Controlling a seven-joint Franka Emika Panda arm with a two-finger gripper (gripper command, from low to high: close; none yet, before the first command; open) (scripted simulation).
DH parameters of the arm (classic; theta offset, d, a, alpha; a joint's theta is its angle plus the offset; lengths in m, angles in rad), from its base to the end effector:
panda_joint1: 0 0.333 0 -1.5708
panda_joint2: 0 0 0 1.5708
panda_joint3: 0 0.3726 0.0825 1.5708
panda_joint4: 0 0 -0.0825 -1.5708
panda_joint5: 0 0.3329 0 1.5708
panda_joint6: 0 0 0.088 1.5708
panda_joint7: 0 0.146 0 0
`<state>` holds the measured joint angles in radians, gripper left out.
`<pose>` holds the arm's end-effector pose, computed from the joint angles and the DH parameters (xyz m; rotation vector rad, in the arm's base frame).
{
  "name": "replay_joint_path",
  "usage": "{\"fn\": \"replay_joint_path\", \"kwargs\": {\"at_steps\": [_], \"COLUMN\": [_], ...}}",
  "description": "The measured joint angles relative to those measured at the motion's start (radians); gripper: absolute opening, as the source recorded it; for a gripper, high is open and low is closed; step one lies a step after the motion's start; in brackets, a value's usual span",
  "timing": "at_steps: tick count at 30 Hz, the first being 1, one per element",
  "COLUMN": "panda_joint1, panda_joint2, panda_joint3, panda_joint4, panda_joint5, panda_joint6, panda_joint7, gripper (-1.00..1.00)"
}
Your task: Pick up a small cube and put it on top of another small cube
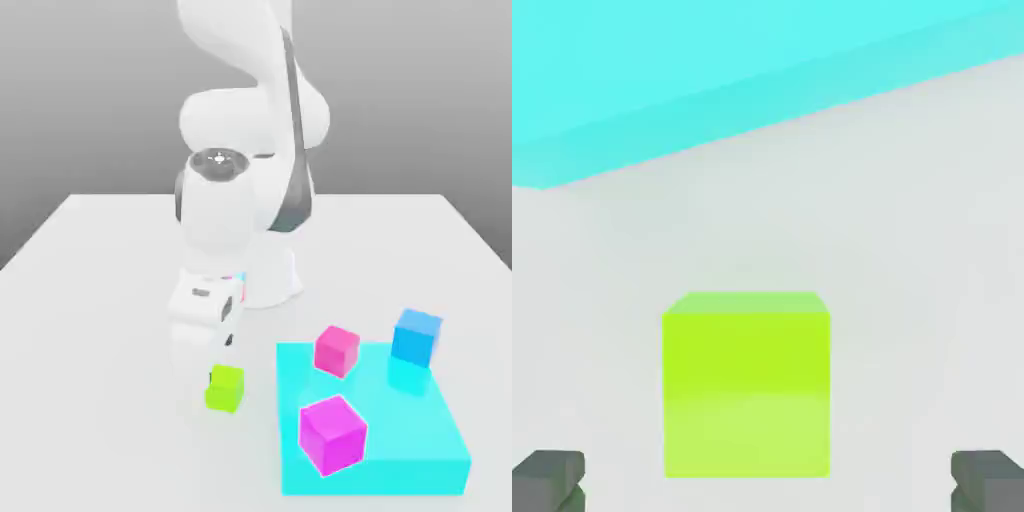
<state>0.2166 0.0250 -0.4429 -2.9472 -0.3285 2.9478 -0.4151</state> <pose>0.3069 -0.0523 0.2411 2.9813 0.7803 -0.0683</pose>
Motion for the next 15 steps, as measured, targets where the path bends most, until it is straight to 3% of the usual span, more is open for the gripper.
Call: {"fn": "replay_joint_path", "kwargs": {"at_steps": [8, 15], "panda_joint1": [-0.012, -0.154], "panda_joint2": [0.12, 0.199], "panda_joint3": [0.024, 0.18], "panda_joint4": [0.026, 0.03], "panda_joint5": [-0.015, 0.054], "panda_joint6": [0.074, 0.162], "panda_joint7": [0.025, -0.026], "gripper": [0.0, 0.0]}}
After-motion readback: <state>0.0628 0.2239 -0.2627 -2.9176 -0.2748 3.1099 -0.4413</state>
